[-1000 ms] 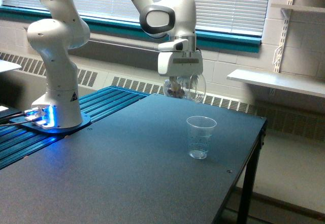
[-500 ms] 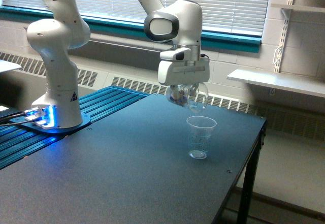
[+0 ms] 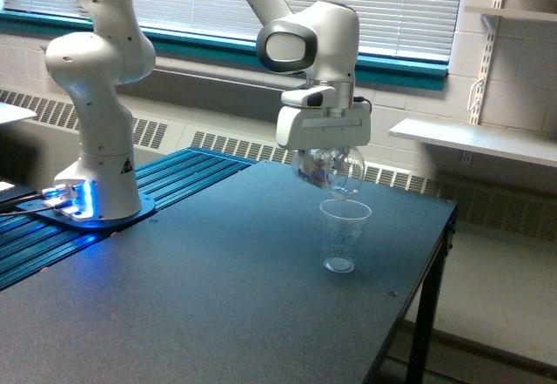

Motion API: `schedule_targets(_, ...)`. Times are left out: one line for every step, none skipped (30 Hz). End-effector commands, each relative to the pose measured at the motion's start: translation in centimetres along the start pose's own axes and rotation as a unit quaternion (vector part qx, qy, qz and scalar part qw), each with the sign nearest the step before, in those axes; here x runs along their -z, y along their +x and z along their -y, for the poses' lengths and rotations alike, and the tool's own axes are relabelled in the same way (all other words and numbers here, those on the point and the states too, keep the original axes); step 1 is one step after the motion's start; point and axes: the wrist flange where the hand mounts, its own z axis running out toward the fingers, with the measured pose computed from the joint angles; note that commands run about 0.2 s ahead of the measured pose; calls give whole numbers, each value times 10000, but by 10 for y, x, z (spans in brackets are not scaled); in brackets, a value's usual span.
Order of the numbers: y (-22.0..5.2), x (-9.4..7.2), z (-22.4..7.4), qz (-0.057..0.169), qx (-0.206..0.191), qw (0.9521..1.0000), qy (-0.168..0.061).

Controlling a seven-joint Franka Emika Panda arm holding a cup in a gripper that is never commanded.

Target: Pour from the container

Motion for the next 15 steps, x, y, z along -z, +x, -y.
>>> schedule_targets(-9,3,9,65,-274,9996,-23)
schedule_targets(-9,3,9,82,-303,9995,-29)
schedule_targets(-10,3,10,88,-325,9994,-53)
schedule_targets(-11,3,10,99,-356,9993,-75)
schedule_targets(-12,2,11,130,-415,9990,-88)
schedule_targets(-12,2,12,141,-450,9988,-97)
schedule_targets(-12,2,13,145,-484,9987,-113)
schedule_targets(-14,2,13,158,-511,9985,-127)
schedule_targets(-16,1,14,183,-538,9983,-147)
schedule_targets(-17,1,15,194,-564,9981,-164)
schedule_targets(-18,0,15,211,-606,9978,-183)
schedule_targets(-19,0,16,230,-636,9975,-189)
schedule_targets(-22,0,17,246,-655,9974,-195)
schedule_targets(-24,-1,17,249,-659,9973,-212)
schedule_targets(-27,-2,17,259,-665,9972,-231)
